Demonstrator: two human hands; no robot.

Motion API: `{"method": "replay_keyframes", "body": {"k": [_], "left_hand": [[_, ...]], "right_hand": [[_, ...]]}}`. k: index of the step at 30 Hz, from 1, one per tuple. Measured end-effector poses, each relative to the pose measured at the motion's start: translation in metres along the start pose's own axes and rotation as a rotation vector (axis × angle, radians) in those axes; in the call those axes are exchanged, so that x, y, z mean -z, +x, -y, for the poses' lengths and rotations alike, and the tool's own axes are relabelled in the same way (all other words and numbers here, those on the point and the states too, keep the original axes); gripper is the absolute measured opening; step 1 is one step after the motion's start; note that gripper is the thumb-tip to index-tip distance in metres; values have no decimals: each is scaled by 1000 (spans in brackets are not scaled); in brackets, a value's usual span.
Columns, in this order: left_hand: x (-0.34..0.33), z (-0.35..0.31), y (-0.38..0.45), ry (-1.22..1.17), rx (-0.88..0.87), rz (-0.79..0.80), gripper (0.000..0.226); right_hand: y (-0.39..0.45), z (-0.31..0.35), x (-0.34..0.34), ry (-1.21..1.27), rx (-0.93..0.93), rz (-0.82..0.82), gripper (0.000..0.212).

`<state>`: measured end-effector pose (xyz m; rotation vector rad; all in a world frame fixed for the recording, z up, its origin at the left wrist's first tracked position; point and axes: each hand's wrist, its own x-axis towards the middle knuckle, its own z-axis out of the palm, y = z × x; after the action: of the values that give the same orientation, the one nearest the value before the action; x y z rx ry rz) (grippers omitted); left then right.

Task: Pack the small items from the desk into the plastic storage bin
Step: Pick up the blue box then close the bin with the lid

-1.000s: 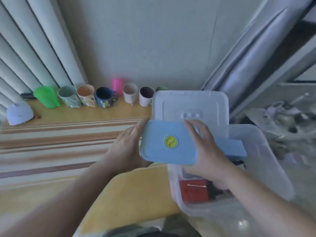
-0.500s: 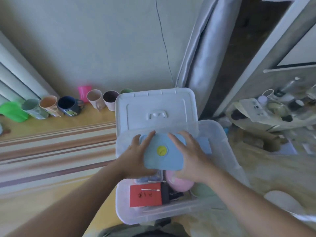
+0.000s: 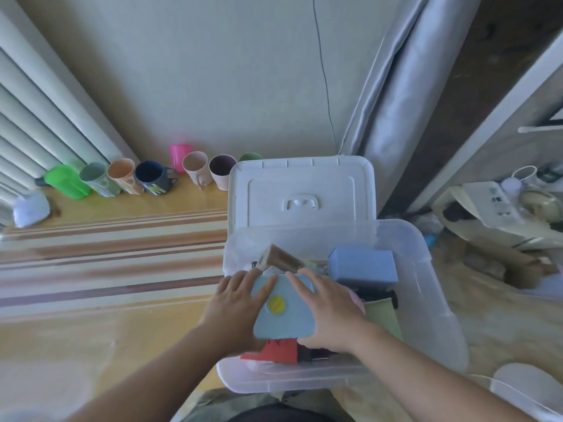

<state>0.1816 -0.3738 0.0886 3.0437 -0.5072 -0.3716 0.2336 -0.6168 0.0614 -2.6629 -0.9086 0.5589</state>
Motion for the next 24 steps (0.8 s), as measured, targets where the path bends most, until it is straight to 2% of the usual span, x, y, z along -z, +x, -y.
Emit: {"method": "replay_keyframes", "body": {"k": [4, 11, 16, 19, 21, 24], "left_hand": [[-3, 6, 1, 12, -32, -38, 126], [5, 10, 9, -47, -38, -83, 109], [37, 61, 39, -280, 115, -253, 75], [52, 99, 68, -227, 244, -195, 73], [55, 123, 94, -75, 244, -98, 69], [48, 160, 139, -11, 299, 19, 60]], "right_hand": [[-8, -3, 6, 55, 17, 4, 135], [-35, -15, 19, 224, -26, -32, 115], [-21, -45, 73, 277, -69, -359, 71], [6, -84, 121, 172, -132, -507, 56], [32, -111, 150, 130, -203, -434, 55], [76, -160, 175, 40, -379, -149, 63]]}}
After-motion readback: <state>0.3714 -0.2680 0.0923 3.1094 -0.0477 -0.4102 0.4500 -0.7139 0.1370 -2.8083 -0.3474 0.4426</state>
